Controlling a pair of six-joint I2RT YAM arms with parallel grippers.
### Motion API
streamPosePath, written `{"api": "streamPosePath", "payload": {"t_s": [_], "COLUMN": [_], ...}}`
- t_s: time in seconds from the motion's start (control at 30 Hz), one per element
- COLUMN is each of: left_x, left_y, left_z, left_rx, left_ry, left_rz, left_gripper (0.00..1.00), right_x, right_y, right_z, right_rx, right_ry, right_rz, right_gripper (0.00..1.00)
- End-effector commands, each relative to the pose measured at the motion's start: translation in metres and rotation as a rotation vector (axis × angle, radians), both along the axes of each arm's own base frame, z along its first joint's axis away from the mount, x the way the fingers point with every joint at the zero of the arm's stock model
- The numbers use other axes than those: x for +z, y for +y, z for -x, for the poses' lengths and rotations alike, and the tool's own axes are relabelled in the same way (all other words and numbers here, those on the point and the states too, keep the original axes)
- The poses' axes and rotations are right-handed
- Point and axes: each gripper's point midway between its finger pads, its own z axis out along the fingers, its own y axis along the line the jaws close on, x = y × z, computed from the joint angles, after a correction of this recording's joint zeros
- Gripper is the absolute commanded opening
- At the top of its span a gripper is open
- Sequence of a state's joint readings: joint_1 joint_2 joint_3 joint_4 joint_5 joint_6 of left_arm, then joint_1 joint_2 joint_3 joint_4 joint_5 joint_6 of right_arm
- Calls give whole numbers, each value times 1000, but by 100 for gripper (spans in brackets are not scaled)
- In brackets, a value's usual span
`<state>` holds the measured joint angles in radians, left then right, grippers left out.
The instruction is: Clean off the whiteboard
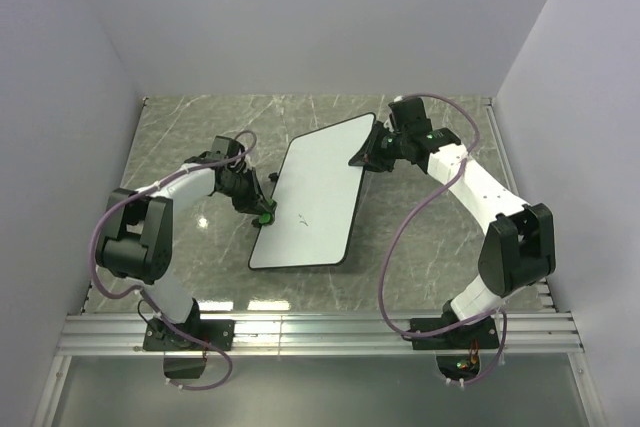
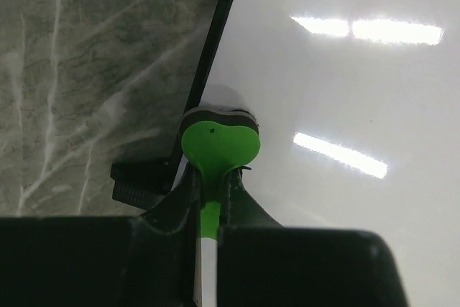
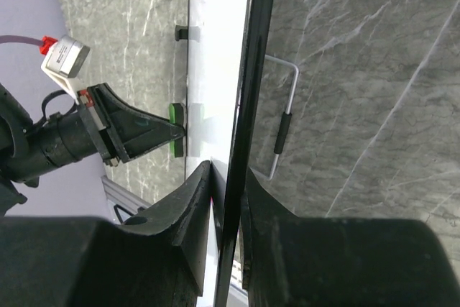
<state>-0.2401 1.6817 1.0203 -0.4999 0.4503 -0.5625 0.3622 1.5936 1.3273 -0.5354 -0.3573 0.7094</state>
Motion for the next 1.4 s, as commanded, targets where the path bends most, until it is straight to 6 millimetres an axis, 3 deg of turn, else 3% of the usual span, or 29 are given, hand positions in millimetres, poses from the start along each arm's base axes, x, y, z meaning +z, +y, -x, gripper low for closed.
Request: {"api": "streamPosePath", "payload": {"t_s": [0.0,0.07,0.3,0.33,0.43,0.53,0.6,0.73,0.87,1.0,1.23,1.37], "left_x": [-19,-8,49,57,81,99,107,103,82,49,14,15], "left_y": [-15,-28,-102,-115,-141,-154,-155,-144,-128,-99,-49,-46], "left_z": [10,18,45,56,71,80,83,91,99,105,59,23], "left_rx": [-77,-120,-331,-375,-435,-463,-459,-440,-409,-343,-159,-125], "left_ry": [0,-6,-26,-17,-12,-12,-13,-5,9,48,34,-26], "left_rz": [-21,-7,145,174,227,238,237,203,169,116,72,64], "left_gripper": [0,0,0,0,0,0,0,0,0,0,0,0], "right_x": [-42,-44,-51,-52,-57,-60,-59,-57,-56,-56,-59,-57], "right_y": [-21,-21,-19,-19,-19,-18,-18,-17,-17,-18,-19,-18], "right_z": [36,36,33,32,31,29,27,22,22,22,25,24], "right_rx": [52,46,33,30,23,15,13,8,5,1,4,6], "right_ry": [106,115,129,131,142,151,151,149,151,149,159,159], "right_rz": [189,188,184,186,191,190,191,194,192,197,201,202], "right_gripper": [0,0,0,0,0,0,0,0,0,0,0,0]}}
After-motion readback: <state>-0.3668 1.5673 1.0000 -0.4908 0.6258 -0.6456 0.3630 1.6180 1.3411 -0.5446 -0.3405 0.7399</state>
